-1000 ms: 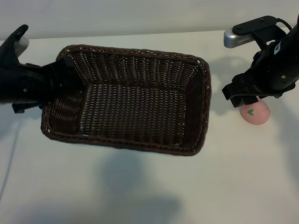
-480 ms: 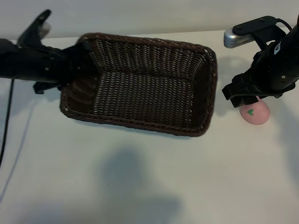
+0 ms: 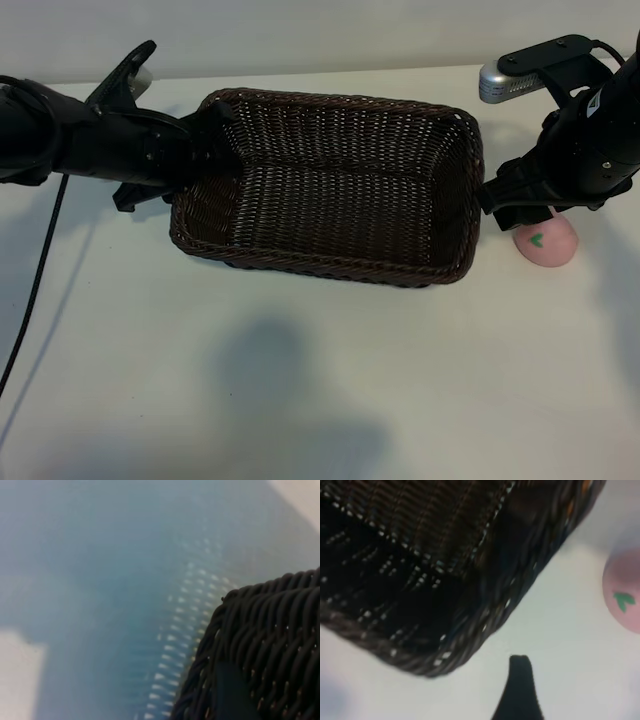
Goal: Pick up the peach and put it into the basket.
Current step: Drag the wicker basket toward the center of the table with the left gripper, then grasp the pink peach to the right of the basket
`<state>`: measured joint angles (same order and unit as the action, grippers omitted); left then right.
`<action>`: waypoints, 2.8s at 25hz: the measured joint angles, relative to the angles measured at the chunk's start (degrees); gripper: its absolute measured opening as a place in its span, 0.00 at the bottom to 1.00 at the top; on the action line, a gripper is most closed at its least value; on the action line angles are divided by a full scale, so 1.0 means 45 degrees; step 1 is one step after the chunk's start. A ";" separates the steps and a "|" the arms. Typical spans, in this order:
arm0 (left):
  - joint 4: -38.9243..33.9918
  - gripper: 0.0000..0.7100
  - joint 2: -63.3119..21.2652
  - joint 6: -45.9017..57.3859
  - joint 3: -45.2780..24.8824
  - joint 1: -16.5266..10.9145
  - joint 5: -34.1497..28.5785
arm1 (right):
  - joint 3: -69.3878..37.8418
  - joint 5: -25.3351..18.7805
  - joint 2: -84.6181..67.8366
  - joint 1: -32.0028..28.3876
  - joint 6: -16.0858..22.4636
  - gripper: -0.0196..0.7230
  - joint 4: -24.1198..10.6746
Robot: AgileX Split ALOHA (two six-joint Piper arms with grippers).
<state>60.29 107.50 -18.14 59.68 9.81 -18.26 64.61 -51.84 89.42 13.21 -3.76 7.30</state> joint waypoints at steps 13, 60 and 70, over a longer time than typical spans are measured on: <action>0.0842 0.52 0.0772 0.0009 0.0053 0.0005 0.0603 | 0.0000 0.0013 0.0000 0.0000 0.0000 0.76 0.0012; -1.0644 0.83 -0.6976 0.3873 0.0078 0.0005 -0.2266 | 0.0000 0.0002 0.0000 0.0000 0.0000 0.76 0.0012; -1.3057 0.83 -1.1283 0.2767 0.0078 0.0005 -0.3359 | 0.0000 0.0002 0.0000 0.0000 0.0000 0.76 0.0012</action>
<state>1.54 56.73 -5.69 60.03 9.83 -33.37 64.61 -51.83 89.42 13.21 -3.76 7.36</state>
